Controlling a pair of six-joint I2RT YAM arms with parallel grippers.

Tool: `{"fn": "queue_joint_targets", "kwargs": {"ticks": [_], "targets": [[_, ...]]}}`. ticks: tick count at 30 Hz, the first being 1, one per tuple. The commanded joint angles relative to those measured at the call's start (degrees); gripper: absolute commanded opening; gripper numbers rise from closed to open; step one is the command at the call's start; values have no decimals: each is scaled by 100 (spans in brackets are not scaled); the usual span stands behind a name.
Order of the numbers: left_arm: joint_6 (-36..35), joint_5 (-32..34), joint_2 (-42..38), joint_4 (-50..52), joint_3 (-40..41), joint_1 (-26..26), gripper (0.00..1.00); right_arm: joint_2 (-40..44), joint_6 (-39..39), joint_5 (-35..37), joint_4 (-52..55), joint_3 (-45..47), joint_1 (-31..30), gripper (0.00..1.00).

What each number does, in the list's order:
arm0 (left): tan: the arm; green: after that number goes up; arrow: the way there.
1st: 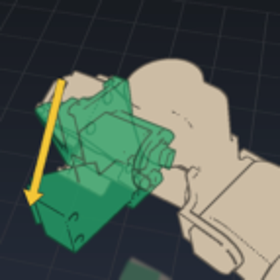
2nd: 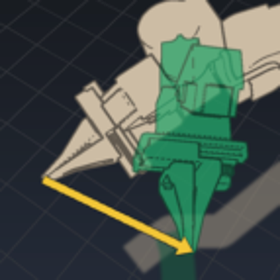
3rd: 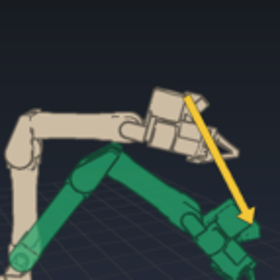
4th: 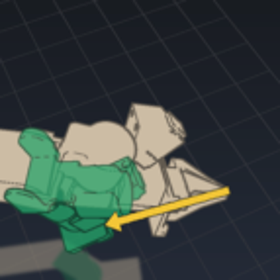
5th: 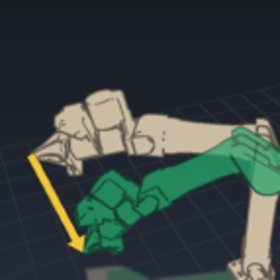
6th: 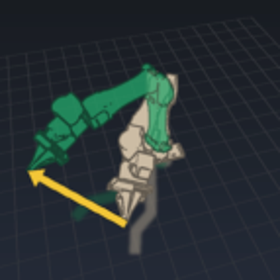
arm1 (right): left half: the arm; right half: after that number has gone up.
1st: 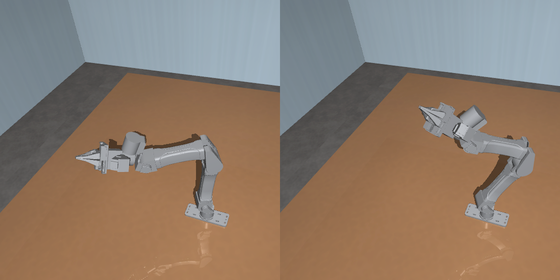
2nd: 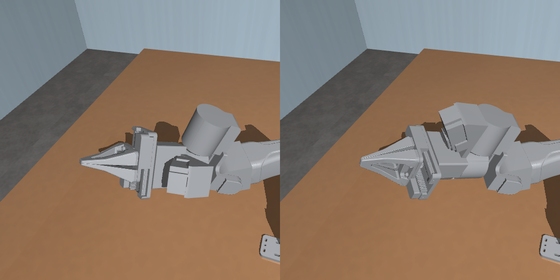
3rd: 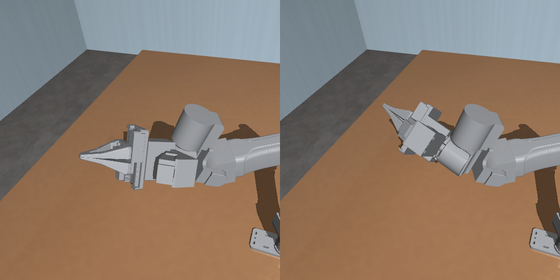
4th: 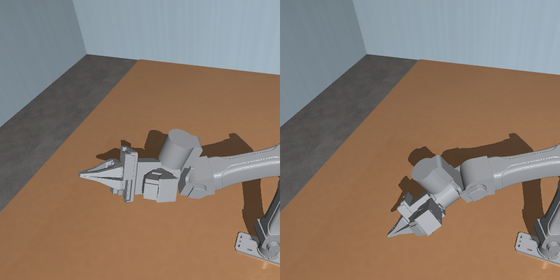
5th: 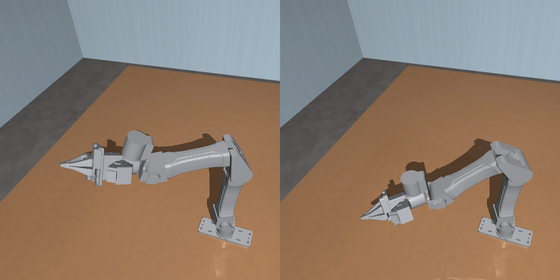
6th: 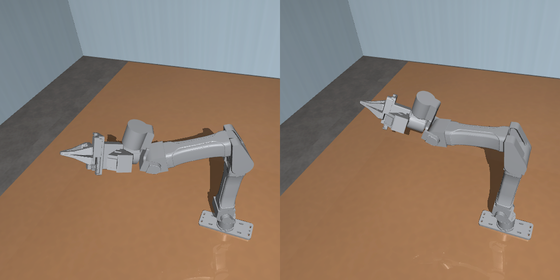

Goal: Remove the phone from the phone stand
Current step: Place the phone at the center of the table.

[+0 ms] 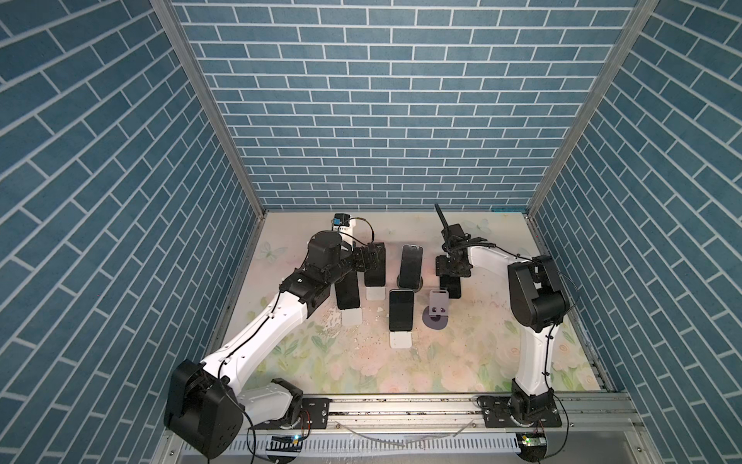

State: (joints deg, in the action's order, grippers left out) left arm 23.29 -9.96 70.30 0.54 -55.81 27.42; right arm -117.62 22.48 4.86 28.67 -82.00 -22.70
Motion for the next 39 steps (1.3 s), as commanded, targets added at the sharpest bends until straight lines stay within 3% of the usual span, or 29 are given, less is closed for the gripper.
{"fn": "queue_joint_targets", "kwargs": {"ticks": [1,14,20,39], "targets": [[-96,11,2,-54,-9,41,100,-308,81,208,0,-141,20,41],[-80,3,10,-80,-2,41,100,-423,178,173,1,-167,20,45],[-70,101,8,-154,78,44,100,-429,173,147,34,-152,20,55],[-109,64,105,-168,18,41,100,-464,195,153,197,-271,20,67]]}}
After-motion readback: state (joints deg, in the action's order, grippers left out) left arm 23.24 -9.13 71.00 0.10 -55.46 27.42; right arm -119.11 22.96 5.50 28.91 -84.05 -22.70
